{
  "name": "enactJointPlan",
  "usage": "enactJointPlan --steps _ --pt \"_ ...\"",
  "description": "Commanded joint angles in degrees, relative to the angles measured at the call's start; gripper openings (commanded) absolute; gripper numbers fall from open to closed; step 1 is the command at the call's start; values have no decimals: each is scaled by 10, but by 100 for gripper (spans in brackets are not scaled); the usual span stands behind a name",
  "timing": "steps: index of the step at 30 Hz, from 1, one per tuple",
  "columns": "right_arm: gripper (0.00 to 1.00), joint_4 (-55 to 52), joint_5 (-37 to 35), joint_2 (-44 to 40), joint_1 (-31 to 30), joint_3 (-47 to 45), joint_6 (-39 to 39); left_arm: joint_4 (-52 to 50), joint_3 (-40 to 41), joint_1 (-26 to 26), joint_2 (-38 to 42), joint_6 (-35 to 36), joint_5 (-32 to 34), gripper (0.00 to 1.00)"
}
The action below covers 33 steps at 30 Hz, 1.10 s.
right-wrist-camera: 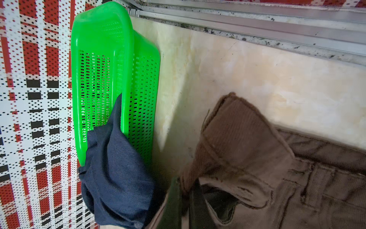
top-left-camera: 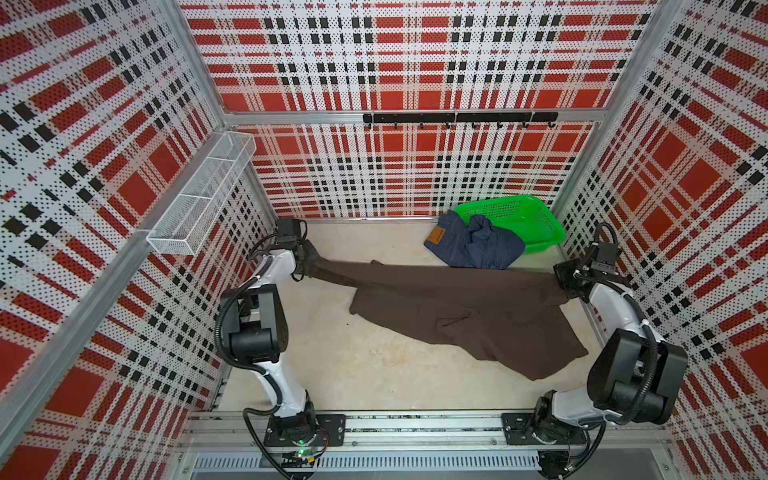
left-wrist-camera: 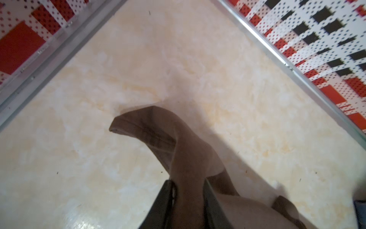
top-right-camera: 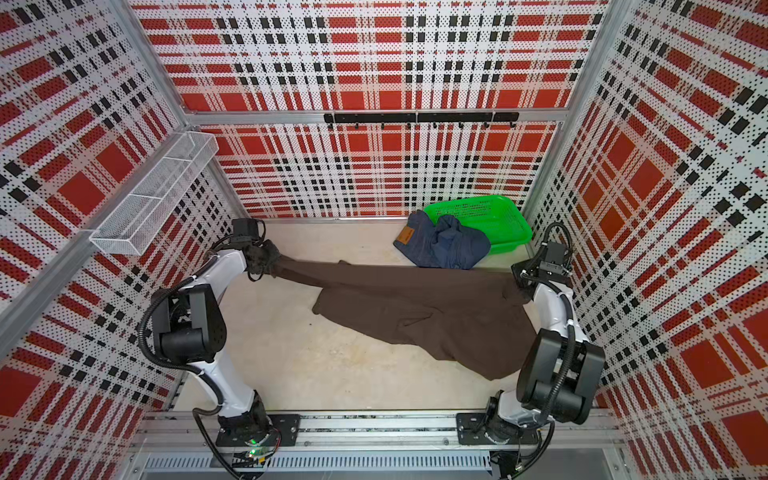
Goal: Fold and stack the trousers
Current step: Flatten out the trousers at the center of the table.
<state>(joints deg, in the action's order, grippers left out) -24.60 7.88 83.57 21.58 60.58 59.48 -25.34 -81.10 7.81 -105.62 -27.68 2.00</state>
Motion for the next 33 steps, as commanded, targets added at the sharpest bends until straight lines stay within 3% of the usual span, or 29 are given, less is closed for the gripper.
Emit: enactJointPlan --steps 1,7,13,21,28,33 --pt "0 22 -20 -24 7 3 4 10 -43 -1 -3 -2 10 26" --pt "0 19 -14 -20 7 13 4 -17 -133 -6 -63 -1 1 23" --pt "0 14 -1 -26 7 22 5 -56 -223 -21 -113 11 4 2" --pt "0 -16 -4 -82 7 32 -5 -53 -172 -12 -38 20 38 0" --pt "0 -26 -15 -122 11 27 -2 -19 -32 19 104 19 61 0" --pt "0 -15 -10 -86 11 70 10 -30 -66 36 98 31 57 0"
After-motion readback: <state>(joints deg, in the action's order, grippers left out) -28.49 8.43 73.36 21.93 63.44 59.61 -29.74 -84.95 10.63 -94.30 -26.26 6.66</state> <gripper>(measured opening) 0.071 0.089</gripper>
